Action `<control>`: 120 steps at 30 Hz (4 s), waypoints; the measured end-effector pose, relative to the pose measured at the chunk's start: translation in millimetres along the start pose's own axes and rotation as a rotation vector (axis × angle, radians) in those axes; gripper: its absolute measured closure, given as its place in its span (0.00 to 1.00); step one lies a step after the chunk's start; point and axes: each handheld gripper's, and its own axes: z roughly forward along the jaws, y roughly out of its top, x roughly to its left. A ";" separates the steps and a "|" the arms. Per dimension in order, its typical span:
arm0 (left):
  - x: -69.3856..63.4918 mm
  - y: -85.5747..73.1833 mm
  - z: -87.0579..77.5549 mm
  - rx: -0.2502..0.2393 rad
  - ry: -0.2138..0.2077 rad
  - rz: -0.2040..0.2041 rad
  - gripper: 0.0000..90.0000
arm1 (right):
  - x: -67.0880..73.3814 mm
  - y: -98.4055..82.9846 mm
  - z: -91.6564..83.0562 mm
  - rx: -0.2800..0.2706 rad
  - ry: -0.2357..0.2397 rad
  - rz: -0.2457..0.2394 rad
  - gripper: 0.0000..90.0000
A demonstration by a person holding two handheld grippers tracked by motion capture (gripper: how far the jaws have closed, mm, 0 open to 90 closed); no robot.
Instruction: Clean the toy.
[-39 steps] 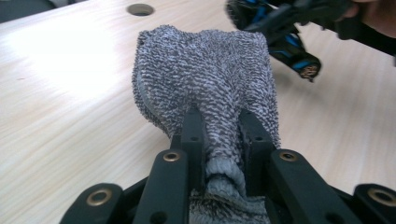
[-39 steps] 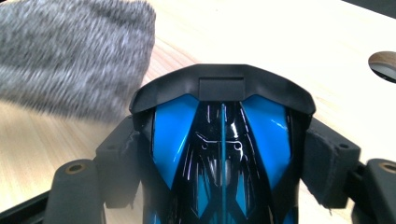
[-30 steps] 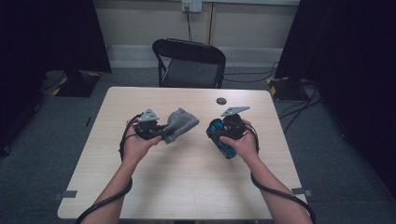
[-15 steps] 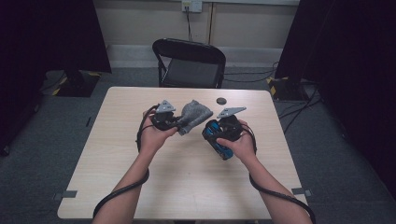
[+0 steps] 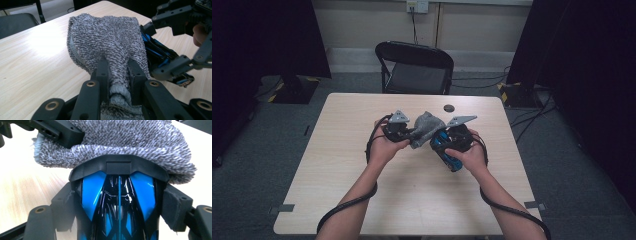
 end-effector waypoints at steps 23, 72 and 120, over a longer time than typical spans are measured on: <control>-7.2 -12.2 -13.9 -0.011 -0.049 0.005 0.83 | -13.1 -2.3 -0.8 0.005 -0.041 0.037 0.28; 10.4 -3.6 -18.8 -0.043 0.041 0.006 0.83 | -0.2 1.7 -3.8 -0.016 0.010 0.023 0.28; 8.2 -16.1 -23.3 -0.024 0.066 0.028 0.83 | -15.8 9.9 -16.2 -0.042 -0.041 0.055 0.28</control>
